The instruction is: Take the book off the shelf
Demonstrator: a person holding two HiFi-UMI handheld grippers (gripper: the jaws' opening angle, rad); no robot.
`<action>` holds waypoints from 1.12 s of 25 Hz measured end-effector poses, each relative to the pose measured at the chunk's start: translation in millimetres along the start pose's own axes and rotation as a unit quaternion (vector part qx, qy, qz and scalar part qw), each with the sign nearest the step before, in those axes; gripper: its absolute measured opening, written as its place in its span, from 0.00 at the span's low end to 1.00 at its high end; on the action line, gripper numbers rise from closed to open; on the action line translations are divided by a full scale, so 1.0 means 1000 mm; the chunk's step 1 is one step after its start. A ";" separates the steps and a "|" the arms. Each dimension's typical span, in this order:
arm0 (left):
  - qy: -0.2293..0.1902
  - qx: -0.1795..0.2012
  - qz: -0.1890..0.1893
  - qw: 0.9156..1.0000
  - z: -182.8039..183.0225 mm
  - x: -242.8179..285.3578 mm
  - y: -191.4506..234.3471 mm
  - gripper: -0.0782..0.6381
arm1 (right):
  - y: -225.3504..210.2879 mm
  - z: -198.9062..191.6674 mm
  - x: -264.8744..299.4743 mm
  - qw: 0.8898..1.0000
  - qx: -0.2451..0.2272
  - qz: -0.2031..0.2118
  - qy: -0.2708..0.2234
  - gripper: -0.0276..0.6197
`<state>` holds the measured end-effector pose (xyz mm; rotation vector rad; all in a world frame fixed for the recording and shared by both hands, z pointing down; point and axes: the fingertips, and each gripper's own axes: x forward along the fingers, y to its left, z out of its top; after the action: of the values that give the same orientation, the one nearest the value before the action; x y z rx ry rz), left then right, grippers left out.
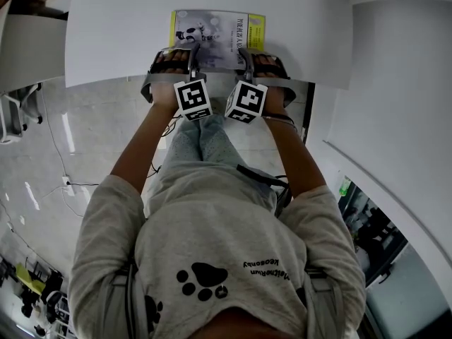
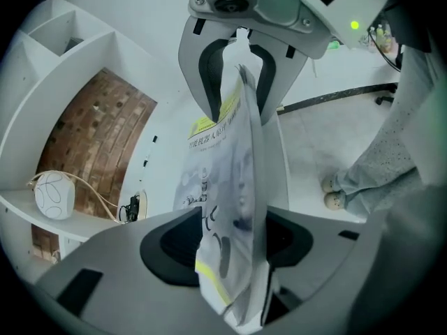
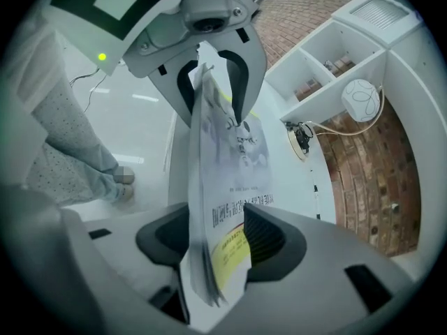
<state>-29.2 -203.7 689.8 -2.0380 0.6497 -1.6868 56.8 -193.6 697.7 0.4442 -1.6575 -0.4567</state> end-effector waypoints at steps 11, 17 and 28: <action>-0.002 -0.002 -0.019 1.000 -0.001 -0.013 -0.016 0.44 | 0.005 0.000 -0.010 1.000 -0.023 -0.007 0.006 0.42; -0.002 -0.001 -0.027 1.000 -0.002 -0.018 -0.024 0.45 | 0.012 0.001 -0.016 1.000 -0.024 -0.006 0.003 0.43; -0.016 -0.011 -0.031 0.999 0.003 -0.029 -0.027 0.45 | 0.017 0.006 -0.027 0.999 -0.039 -0.008 -0.008 0.43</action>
<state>-28.5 -164.5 681.9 -2.1177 0.6020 -1.6844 53.5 -164.3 683.8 0.3984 -1.6460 -0.5364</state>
